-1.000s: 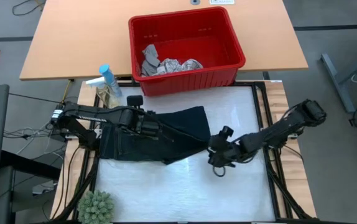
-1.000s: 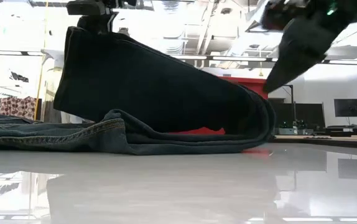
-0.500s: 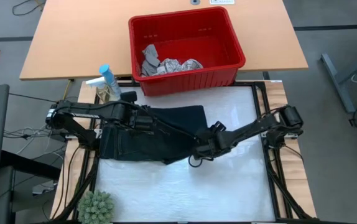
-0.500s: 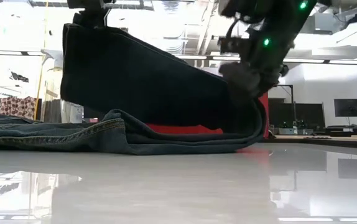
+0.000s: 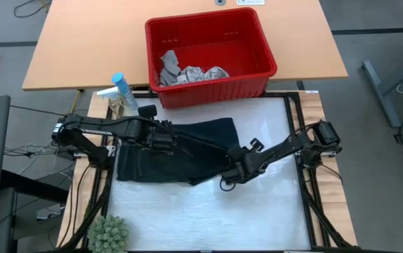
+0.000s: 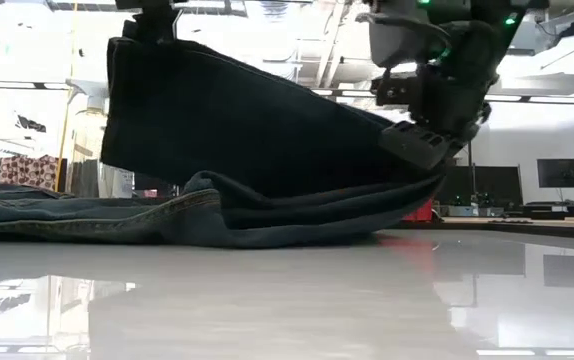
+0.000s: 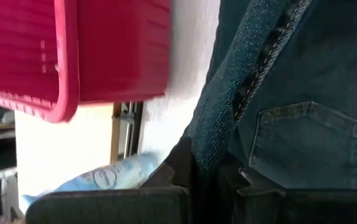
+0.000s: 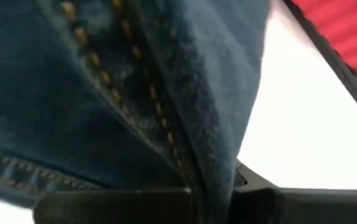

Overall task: Fold Laundry from Bin
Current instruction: Fold the blue jeans

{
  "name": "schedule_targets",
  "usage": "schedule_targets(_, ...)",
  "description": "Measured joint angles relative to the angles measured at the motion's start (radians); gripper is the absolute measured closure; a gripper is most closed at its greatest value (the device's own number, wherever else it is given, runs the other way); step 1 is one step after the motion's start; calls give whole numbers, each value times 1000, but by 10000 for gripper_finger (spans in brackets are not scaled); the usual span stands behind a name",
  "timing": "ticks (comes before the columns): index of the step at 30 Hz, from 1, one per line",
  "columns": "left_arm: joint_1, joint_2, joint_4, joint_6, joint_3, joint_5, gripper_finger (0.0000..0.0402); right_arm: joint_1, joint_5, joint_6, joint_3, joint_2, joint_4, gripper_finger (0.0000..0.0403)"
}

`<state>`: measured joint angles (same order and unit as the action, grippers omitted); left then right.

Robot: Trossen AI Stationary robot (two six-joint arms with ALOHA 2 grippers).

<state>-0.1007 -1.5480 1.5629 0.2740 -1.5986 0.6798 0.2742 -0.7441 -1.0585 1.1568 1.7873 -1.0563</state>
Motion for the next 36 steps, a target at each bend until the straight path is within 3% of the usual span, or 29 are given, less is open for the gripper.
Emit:
schedule_targets(8, -11, -2, -100, 10, 0, 8, 395, -28, 18, -197, 0, -1, -223, 369)
schedule_targets(17, -135, -11, -87, 257, 61, -84, 395, -56, 52, -222, -27, -1, -205, 362)
schedule_targets(26, -299, -9, -18, 525, 198, -121, 395, -58, 64, -104, -27, -2, -63, 363)
schedule_targets(28, -320, -9, -14, 514, 216, -108, 395, -58, 68, -86, -27, -2, -41, 363)
schedule_targets(30, -317, -9, -11, 408, 224, -80, 395, -58, 68, -85, -28, -2, -42, 363)
schedule_targets(33, -273, -9, -4, 269, 205, -56, 395, -59, 68, -85, -29, -1, -56, 363)
schedule_targets(36, -230, -8, 1, 225, 172, -47, 395, -59, 68, -85, -29, -1, -60, 363)
